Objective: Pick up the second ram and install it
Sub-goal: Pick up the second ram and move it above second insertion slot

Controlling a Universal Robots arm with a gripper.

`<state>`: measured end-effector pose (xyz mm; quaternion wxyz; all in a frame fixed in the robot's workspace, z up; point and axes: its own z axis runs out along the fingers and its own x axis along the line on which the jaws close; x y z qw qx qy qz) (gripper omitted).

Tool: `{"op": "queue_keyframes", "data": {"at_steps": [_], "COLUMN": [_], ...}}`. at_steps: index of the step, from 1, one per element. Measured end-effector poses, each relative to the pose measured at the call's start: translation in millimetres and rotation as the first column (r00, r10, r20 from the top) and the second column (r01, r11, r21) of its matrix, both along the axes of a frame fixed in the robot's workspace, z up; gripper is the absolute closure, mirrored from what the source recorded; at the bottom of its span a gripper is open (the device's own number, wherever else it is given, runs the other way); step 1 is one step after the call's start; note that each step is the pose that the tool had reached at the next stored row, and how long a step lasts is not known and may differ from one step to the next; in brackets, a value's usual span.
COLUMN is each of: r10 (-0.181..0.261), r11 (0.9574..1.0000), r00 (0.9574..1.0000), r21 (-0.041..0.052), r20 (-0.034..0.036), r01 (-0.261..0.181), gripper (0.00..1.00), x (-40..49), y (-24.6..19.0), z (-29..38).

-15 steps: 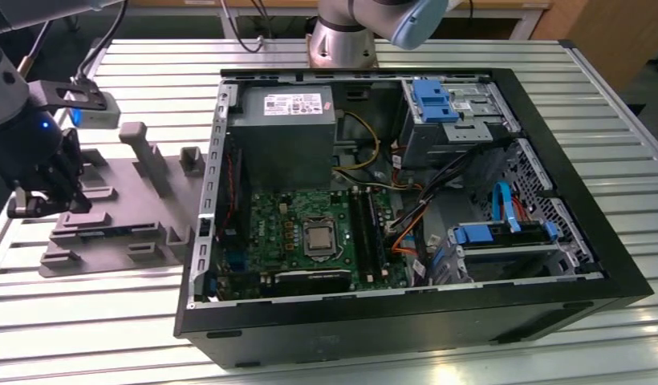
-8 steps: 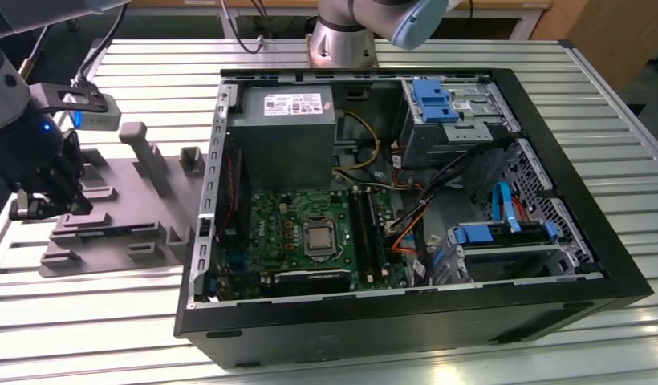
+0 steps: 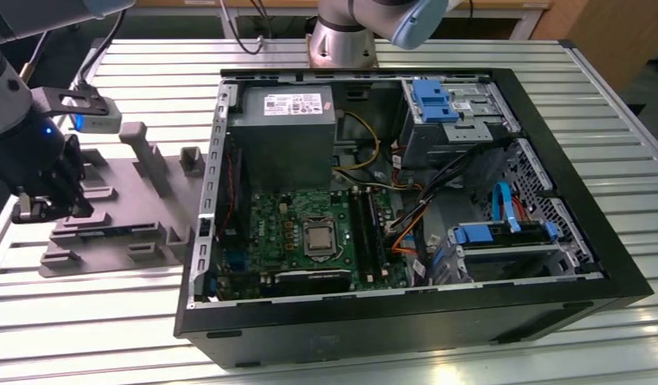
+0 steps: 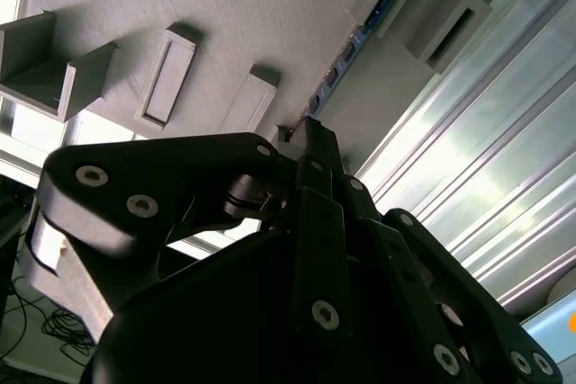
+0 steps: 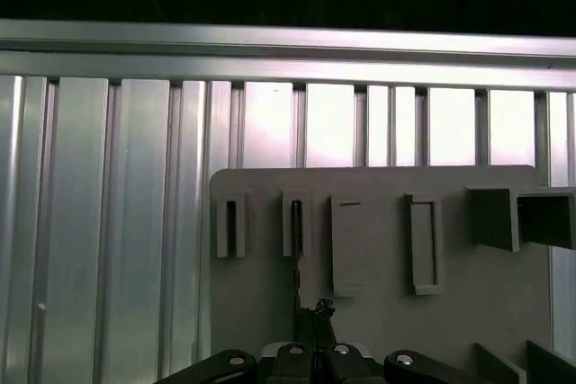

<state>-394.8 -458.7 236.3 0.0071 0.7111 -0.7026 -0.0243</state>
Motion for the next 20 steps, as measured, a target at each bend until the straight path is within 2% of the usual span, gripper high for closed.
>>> {"op": "queue_keyframes", "data": {"at_steps": [9, 20], "r10": [0.019, 0.049], "r11": [0.9998, 0.9988], "r00": [0.9998, 0.9988], "r21": [0.0000, -0.0004], "r20": [0.0004, 0.0063], "r01": [-0.019, -0.049], "gripper": [0.89, 0.89], "x": [-0.5, -2.0], "y": [-1.9, -2.8], "z": [-4.6, -10.3]}}
